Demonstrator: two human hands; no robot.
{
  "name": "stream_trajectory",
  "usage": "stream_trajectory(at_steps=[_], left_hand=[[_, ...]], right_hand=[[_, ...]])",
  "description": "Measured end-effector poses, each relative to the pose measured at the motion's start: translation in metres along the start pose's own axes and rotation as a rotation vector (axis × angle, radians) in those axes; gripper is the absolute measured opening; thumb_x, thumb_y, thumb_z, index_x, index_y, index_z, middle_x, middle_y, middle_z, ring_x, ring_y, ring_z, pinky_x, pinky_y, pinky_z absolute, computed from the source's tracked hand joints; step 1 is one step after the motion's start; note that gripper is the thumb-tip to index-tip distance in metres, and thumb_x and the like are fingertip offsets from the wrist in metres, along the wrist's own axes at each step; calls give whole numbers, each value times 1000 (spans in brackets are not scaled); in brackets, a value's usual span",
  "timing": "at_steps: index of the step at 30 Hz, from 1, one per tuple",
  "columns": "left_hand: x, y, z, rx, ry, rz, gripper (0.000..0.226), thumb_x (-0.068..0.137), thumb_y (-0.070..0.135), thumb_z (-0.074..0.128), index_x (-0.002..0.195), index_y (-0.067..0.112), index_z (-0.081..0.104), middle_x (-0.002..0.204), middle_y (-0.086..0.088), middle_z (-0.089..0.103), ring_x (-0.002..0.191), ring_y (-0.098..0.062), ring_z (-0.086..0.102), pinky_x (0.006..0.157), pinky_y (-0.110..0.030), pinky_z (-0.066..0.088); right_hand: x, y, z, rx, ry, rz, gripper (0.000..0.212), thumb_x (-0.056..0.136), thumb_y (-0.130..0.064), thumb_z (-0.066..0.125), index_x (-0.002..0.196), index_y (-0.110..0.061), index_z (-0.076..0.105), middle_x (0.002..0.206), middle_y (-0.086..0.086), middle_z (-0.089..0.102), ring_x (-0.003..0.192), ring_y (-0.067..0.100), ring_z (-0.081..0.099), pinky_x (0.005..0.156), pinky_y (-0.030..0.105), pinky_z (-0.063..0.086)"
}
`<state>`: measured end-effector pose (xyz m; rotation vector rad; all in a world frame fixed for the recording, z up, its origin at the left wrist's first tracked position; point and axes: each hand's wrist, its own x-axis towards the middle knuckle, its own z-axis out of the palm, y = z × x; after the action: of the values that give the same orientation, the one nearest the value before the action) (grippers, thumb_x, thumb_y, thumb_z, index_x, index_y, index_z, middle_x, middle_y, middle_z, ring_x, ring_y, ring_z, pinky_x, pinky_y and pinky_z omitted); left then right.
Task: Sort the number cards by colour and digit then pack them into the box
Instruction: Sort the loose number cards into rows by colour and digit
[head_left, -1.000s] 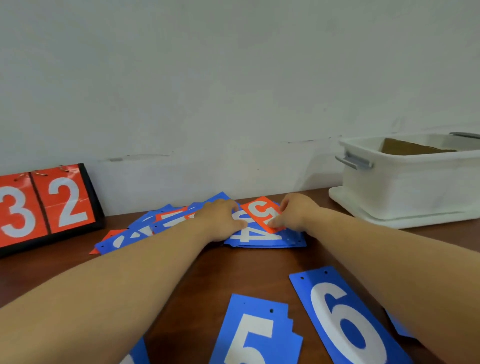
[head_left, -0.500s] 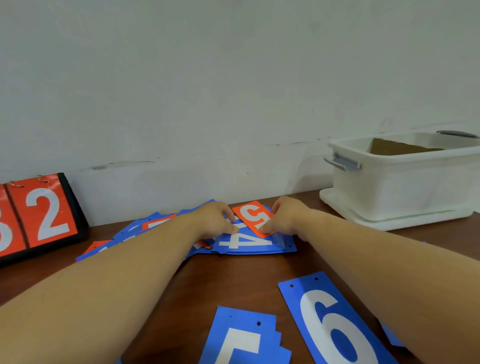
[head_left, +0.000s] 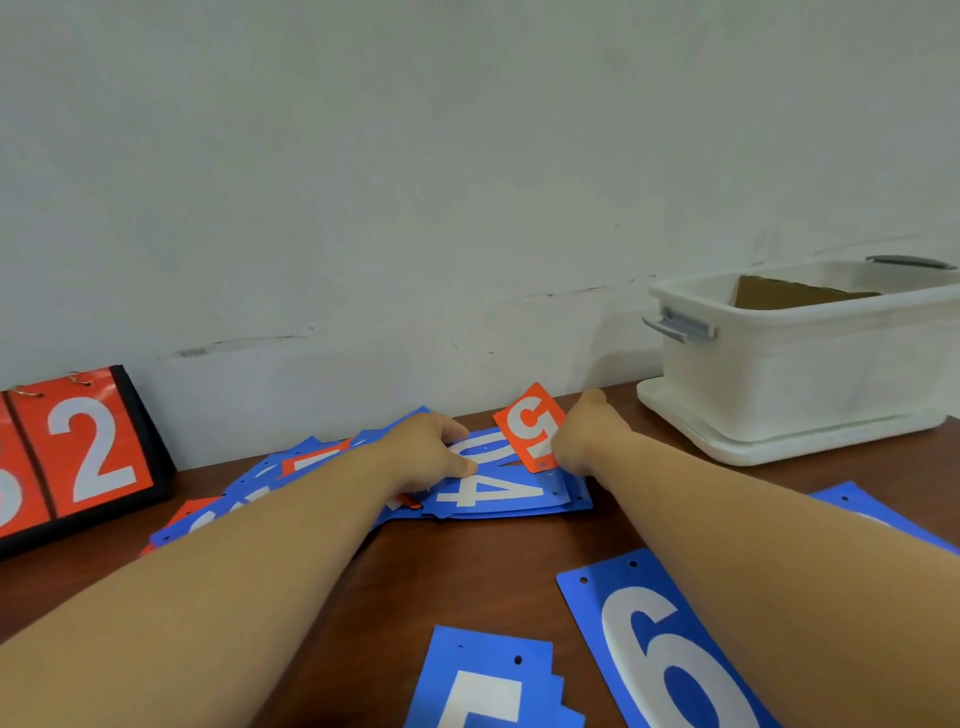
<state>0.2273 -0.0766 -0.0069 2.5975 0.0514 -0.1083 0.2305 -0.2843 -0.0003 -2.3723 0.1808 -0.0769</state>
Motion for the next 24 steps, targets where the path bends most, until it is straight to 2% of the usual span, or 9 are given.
stream_trajectory(at_steps=[2, 4, 7, 10, 12, 15, 17, 20, 24], left_hand=[[2, -2, 0, 28, -25, 15, 60, 91, 44, 70, 147, 39, 46, 156, 4, 41, 133, -25, 48, 104, -45, 50], [1, -2, 0, 53, -60, 17, 54, 95, 46, 64, 146, 45, 46, 159, 5, 35, 136, -24, 45, 106, -41, 48], [0, -3, 0, 33, -53, -3, 44, 92, 49, 66, 134, 50, 54, 152, 3, 40, 122, -25, 53, 91, -46, 59], [2, -5, 1, -1, 4, -12, 38, 89, 46, 71, 125, 48, 61, 142, 4, 45, 115, -25, 55, 85, -47, 60], [3, -7, 1, -39, 37, -23, 40, 86, 42, 75, 124, 44, 63, 135, 2, 50, 104, -25, 60, 79, -48, 62], [5, -7, 1, -107, 62, -35, 50, 78, 38, 85, 124, 38, 65, 139, 1, 53, 91, -26, 69, 77, -49, 63], [7, -7, 2, -153, 88, -59, 49, 73, 35, 89, 116, 39, 67, 134, 1, 53, 89, -27, 70, 77, -50, 63], [5, -6, 2, -148, 130, -65, 45, 70, 37, 91, 106, 42, 66, 114, 2, 57, 74, -26, 70, 73, -52, 63], [0, -2, 2, -43, 181, -60, 54, 65, 49, 90, 113, 42, 67, 107, -5, 64, 61, -25, 69, 59, -49, 63]], right_hand=[[5, 4, 0, 39, -10, -4, 59, 83, -4, 69, 135, -2, 41, 130, 22, 53, 120, 38, 54, 96, 42, 47], [10, 8, -1, 44, -13, -22, 58, 84, -4, 67, 136, -3, 40, 130, 21, 53, 120, 38, 54, 97, 43, 48], [17, 14, -2, 80, -22, -45, 53, 86, -4, 65, 134, -6, 41, 127, 19, 55, 117, 38, 57, 95, 43, 49], [22, 19, -3, 92, -45, -82, 42, 88, -4, 61, 128, -8, 48, 122, 18, 60, 114, 37, 60, 94, 42, 51], [24, 21, -4, 106, -79, -93, 36, 89, -4, 60, 125, -8, 58, 123, 17, 63, 115, 35, 61, 94, 41, 52], [29, 24, -4, 173, -98, -73, 33, 90, -5, 59, 122, -8, 67, 123, 15, 66, 116, 33, 62, 95, 40, 52], [33, 27, -4, 226, -80, -40, 33, 91, -5, 58, 122, -7, 68, 123, 16, 66, 116, 33, 62, 96, 41, 53], [37, 30, -4, 302, -68, 10, 33, 91, -5, 58, 124, -7, 66, 125, 15, 65, 118, 32, 62, 93, 39, 52], [37, 30, -2, 327, -64, 31, 34, 90, -5, 60, 124, -7, 66, 125, 15, 65, 117, 31, 62, 89, 36, 52]])
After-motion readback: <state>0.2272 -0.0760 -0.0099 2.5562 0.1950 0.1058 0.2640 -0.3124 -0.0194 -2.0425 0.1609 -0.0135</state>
